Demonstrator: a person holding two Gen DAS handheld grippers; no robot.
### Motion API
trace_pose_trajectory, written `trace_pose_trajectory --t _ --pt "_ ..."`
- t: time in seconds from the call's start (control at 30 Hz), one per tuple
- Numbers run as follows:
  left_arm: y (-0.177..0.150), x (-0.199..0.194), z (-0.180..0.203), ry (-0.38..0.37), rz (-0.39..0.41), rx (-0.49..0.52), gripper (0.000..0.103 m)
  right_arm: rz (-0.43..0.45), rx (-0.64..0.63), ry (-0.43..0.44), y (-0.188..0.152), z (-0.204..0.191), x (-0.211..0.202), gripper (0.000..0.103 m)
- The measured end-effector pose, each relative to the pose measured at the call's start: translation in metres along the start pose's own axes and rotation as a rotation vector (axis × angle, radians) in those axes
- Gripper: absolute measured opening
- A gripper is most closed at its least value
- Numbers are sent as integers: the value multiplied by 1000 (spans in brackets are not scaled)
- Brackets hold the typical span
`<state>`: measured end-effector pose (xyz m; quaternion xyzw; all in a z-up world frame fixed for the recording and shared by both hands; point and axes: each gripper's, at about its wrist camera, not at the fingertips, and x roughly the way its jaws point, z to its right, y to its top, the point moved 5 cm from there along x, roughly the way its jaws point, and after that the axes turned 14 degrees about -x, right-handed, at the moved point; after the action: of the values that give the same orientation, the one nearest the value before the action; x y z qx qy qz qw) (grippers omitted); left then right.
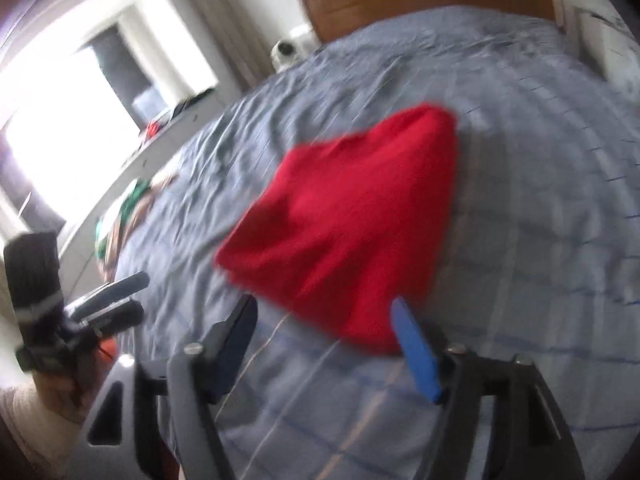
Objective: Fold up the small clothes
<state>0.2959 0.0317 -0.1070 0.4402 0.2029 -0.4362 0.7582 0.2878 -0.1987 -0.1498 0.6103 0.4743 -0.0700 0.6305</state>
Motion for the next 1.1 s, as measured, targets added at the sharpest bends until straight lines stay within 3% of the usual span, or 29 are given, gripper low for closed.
trace_pose_trajectory --t 0.1,0.23,0.37,0.5,0.53,0.6,0.63,0.67,0.7,0.8,0.97,1.03,1.1 --pt "38 50 -8 95 -40 -25 102 36 106 -27 14 37 -4 73" --pt "55 91 -46 265 -77 -46 101 6 271 35 26 77 24 77" --pt "60 102 -62 240 -104 -101 101 -20 356 108 35 95 59 77" --pt "66 115 -58 162 -130 -148 99 -30 431 180 49 98 104 77" --pt "64 118 -55 136 -136 -156 94 -49 426 175 51 95 114 77" --pt "58 126 -47 72 -174 -164 31 -96 310 77 58 81 130 67" --pt "57 128 -44 65 -176 -168 28 -116 219 -4 62 73 132 48" --pt "56 125 -41 76 -147 -155 21 -119 148 -62 65 66 131 36" --pt "56 118 -35 82 -122 -126 19 -108 45 -137 70 53 126 33" --pt "58 86 -17 78 -27 -57 18 -32 -230 -283 85 10 102 29" --pt "78 23 21 18 150 25 19 184 -346 -316 118 -27 36 28" --pt "88 25 29 31 155 40 29 240 -330 -297 134 -27 18 29" --pt "91 47 24 104 96 26 62 226 -258 -257 144 -7 17 32"
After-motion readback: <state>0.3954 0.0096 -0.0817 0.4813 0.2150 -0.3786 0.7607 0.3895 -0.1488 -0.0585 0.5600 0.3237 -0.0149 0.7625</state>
